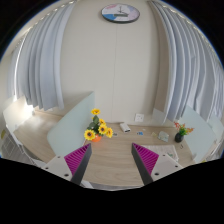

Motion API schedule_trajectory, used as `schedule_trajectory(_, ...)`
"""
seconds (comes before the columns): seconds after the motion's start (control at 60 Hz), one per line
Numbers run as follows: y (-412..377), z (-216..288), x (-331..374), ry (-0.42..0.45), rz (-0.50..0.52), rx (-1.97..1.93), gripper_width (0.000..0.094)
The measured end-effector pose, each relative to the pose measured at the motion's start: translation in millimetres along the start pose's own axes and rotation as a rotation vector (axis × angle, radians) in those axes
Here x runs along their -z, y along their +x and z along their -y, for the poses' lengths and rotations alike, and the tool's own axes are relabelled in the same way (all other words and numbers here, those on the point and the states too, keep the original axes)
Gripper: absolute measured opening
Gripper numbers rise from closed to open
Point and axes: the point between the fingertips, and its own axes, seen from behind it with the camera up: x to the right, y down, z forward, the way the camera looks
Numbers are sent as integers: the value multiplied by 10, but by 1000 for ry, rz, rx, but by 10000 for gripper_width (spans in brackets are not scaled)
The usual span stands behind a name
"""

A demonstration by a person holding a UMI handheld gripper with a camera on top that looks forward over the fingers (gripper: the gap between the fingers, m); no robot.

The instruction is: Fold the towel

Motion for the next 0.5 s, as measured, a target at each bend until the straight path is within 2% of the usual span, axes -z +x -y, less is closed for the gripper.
schedule_trajectory(0.5,1165,-897,-190,-130,-217,-73,853)
